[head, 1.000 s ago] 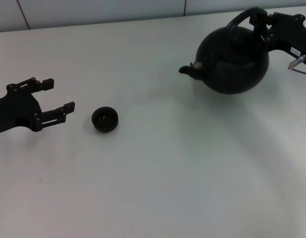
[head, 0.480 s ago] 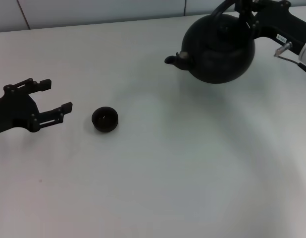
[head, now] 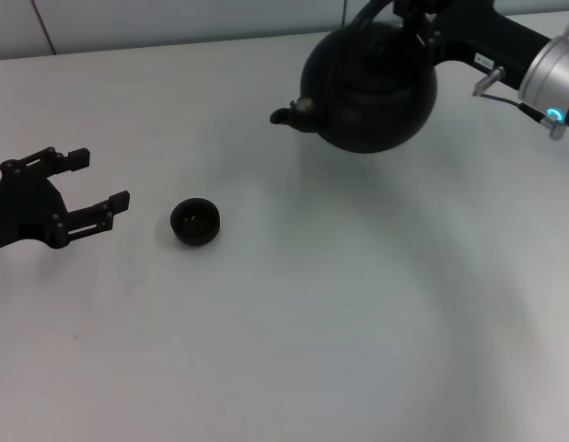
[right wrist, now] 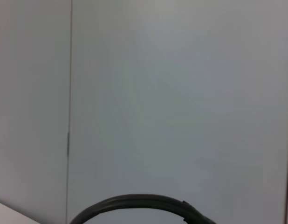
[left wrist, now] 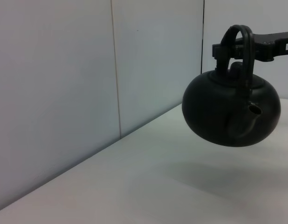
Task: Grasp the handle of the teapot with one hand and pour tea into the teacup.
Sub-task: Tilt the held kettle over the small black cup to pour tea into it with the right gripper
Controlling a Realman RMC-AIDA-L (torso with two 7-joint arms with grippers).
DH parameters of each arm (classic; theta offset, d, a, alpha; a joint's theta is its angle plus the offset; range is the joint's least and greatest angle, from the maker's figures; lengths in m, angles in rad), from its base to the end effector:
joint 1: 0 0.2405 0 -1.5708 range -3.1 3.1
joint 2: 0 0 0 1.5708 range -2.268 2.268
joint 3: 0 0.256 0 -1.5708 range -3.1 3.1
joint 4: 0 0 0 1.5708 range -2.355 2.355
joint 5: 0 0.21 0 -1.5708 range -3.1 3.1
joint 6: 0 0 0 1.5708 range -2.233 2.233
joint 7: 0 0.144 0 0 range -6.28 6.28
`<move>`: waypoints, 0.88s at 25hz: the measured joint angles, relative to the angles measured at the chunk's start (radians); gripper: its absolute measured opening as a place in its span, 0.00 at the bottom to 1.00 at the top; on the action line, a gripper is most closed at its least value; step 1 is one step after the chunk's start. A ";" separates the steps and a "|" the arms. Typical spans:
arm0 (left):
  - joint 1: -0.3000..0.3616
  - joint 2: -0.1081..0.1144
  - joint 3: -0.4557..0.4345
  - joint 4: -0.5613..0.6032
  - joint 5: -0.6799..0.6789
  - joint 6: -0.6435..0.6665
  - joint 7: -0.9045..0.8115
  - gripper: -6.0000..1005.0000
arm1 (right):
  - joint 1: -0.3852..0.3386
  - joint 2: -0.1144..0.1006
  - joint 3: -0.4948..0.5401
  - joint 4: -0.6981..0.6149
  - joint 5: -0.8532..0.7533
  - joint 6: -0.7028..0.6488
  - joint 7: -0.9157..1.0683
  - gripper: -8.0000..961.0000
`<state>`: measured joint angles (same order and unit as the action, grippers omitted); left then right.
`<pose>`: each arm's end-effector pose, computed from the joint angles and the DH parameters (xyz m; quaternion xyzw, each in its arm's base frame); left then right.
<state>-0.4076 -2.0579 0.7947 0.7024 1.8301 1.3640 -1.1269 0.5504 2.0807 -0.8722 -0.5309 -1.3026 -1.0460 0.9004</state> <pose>-0.2977 0.3313 0.0170 -0.9339 -0.1380 -0.1971 0.2646 0.2575 0.4026 0.0208 -0.8411 0.1478 0.2960 0.4279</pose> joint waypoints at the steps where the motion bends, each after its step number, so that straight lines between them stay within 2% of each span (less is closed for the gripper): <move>1: 0.001 0.000 0.000 0.000 -0.001 0.001 0.001 0.79 | 0.000 0.000 0.000 0.000 0.000 0.000 0.000 0.10; 12: 0.013 -0.001 0.000 0.000 -0.018 0.009 0.013 0.79 | 0.078 -0.001 -0.006 0.059 -0.010 0.010 0.000 0.10; 18: 0.014 0.000 -0.011 0.000 -0.019 0.021 0.022 0.79 | 0.115 0.001 -0.107 0.066 -0.012 0.075 0.000 0.10; 22: 0.016 0.001 -0.029 0.000 -0.019 0.038 0.024 0.79 | 0.119 0.002 -0.134 0.066 -0.008 0.085 0.000 0.10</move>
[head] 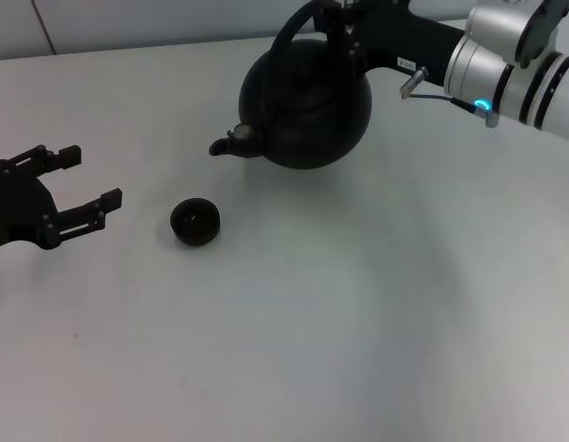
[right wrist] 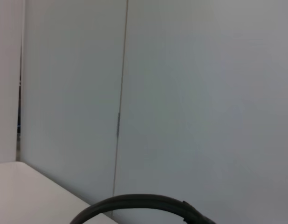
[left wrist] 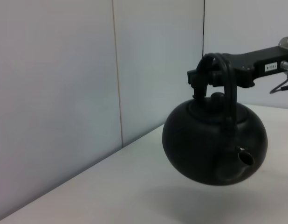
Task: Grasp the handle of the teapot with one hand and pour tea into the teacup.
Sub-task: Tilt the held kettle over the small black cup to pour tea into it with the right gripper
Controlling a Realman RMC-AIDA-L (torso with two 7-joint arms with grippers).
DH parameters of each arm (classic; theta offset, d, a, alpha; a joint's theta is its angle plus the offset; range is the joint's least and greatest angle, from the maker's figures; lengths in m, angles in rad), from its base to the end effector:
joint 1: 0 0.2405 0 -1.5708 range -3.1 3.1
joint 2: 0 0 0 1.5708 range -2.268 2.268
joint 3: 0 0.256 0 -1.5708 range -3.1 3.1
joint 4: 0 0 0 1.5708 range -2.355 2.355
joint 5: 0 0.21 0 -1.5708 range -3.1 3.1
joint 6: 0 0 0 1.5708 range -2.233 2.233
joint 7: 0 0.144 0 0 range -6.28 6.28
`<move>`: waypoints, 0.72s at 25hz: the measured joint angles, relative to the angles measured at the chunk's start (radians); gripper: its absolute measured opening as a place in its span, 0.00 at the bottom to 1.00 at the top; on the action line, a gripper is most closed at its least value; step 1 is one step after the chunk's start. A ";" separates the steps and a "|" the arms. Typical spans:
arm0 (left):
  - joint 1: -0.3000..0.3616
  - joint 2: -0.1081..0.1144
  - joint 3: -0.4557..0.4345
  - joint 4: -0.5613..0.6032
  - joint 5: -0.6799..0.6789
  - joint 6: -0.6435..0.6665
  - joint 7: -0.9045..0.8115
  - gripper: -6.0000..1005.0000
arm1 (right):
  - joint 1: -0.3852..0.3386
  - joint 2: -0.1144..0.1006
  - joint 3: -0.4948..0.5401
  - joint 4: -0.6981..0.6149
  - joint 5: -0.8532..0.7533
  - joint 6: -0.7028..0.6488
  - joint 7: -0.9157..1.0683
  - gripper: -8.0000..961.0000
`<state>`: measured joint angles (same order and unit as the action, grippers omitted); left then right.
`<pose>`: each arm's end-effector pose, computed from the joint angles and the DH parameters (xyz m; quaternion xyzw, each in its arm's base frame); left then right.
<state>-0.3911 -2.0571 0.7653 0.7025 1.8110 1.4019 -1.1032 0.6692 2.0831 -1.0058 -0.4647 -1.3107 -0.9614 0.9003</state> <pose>-0.3000 0.3253 0.0227 -0.9290 -0.1343 -0.2138 0.2707 0.2191 0.4216 -0.0166 -0.8811 0.1172 0.2637 0.3747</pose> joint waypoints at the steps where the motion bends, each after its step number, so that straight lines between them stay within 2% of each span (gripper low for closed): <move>1: 0.001 0.000 -0.004 0.000 0.000 0.004 0.000 0.79 | 0.001 0.001 -0.007 0.000 0.003 0.000 0.000 0.10; 18: 0.005 0.002 -0.006 0.008 -0.001 0.013 0.000 0.79 | 0.004 0.002 -0.020 -0.008 0.002 0.003 -0.002 0.10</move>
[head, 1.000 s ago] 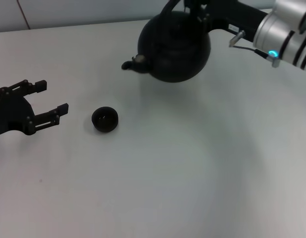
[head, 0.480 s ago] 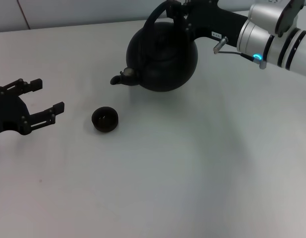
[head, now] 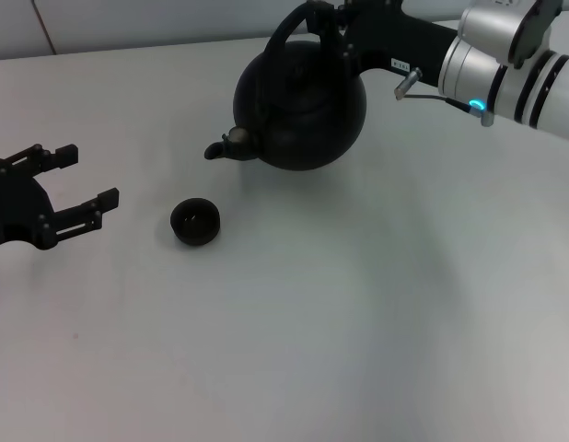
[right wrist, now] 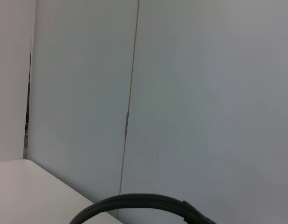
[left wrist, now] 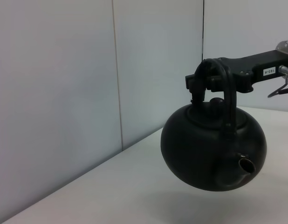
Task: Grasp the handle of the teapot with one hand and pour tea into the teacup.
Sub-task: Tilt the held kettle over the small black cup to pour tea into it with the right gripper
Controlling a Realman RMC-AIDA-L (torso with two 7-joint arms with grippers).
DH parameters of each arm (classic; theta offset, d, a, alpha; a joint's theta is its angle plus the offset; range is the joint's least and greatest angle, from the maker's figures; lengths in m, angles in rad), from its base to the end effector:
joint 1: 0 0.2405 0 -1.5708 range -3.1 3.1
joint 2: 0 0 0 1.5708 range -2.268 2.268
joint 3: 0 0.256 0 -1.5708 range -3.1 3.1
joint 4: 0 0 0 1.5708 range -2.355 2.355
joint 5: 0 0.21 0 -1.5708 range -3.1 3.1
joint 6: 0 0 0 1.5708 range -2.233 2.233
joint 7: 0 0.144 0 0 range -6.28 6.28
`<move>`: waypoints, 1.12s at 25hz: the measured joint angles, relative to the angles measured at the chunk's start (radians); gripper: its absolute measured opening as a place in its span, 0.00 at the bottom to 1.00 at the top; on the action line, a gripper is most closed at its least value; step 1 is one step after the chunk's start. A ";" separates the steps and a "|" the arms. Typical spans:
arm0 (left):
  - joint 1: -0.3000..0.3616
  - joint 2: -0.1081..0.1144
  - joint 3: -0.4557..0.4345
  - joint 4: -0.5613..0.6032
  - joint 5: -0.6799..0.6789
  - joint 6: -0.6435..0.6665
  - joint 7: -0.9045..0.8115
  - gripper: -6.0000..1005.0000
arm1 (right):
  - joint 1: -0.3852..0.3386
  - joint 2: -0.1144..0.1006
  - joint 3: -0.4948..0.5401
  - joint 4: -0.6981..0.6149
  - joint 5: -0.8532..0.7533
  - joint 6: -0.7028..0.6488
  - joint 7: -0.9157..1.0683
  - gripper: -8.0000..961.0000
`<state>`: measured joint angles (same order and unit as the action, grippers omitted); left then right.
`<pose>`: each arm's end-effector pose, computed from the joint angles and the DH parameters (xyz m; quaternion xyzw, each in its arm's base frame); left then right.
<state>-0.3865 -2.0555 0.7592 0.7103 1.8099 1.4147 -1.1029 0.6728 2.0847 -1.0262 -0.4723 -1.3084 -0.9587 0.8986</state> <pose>-0.3001 0.3240 0.0256 -0.9286 -0.1318 -0.2162 0.2713 0.2147 0.4219 -0.0191 -0.8849 0.1082 0.2615 0.3699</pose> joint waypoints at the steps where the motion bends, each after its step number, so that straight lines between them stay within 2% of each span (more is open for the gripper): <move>1: 0.000 -0.001 0.000 0.001 0.000 0.001 0.000 0.79 | 0.000 -0.001 0.000 -0.001 0.000 0.000 -0.003 0.10; 15: 0.009 0.007 0.002 0.002 0.005 0.034 0.000 0.79 | 0.012 -0.004 -0.049 -0.009 -0.005 0.009 -0.018 0.10; 28: 0.018 0.023 0.008 0.012 0.017 0.141 0.000 0.79 | 0.009 -0.005 -0.079 -0.009 -0.006 0.033 -0.022 0.10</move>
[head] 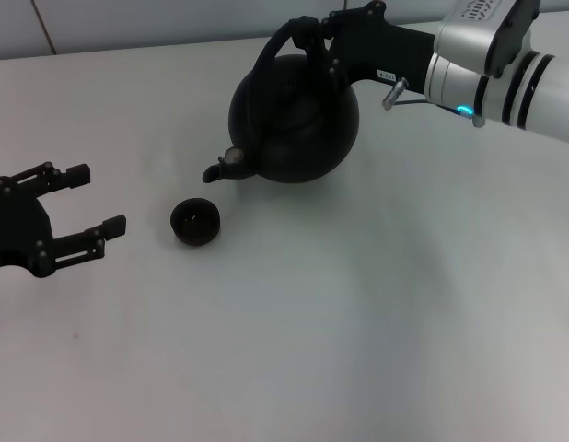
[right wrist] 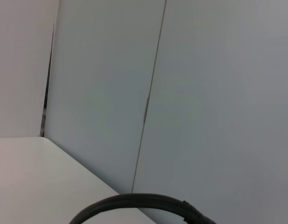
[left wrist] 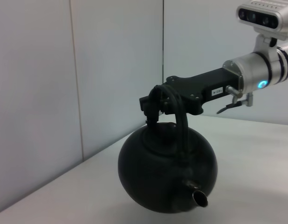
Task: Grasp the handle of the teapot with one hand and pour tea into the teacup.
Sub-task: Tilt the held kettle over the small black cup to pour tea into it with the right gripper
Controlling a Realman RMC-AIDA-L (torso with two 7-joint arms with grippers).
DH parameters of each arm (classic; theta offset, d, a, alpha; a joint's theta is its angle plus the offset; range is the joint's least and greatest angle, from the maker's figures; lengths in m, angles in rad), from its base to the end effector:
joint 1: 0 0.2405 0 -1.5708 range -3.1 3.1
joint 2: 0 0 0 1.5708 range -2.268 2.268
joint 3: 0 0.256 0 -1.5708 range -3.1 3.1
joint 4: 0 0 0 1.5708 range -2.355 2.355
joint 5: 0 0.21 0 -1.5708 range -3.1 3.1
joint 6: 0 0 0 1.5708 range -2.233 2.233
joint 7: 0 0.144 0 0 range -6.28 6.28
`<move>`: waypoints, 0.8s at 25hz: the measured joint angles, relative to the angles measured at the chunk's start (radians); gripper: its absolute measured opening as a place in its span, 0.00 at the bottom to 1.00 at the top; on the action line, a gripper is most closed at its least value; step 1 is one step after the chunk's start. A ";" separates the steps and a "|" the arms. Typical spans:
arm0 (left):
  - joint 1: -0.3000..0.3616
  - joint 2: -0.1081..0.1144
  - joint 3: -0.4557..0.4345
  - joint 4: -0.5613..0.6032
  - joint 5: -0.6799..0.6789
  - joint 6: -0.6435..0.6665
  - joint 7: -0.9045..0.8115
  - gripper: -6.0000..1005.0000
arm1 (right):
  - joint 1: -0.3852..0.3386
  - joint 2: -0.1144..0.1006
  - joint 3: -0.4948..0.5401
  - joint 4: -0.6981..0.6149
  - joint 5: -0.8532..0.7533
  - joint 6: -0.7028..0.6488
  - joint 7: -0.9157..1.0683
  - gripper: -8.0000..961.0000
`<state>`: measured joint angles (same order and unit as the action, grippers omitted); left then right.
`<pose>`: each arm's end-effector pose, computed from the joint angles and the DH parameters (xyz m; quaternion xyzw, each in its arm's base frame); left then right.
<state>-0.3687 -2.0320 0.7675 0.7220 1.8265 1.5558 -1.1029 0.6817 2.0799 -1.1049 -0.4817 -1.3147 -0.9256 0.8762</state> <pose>-0.2961 0.3059 0.0311 -0.9416 -0.1086 -0.2320 0.2185 0.2094 0.4221 -0.0286 -0.9016 0.0763 0.2312 0.3576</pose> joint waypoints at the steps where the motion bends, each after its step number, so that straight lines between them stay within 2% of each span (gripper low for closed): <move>1: 0.000 0.000 0.000 0.000 0.000 0.000 0.000 0.79 | 0.000 0.000 0.000 0.000 0.000 0.000 0.000 0.10; 8: 0.000 -0.005 0.001 0.016 0.045 0.009 0.000 0.79 | -0.006 -0.001 0.000 -0.002 -0.006 0.002 -0.002 0.10; 20: 0.000 -0.009 -0.003 0.016 0.047 0.009 0.000 0.79 | 0.000 0.000 -0.003 -0.033 -0.038 0.026 -0.002 0.10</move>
<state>-0.3690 -2.0411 0.7649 0.7381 1.8739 1.5649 -1.1029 0.6817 2.0795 -1.1079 -0.5146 -1.3530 -0.8992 0.8742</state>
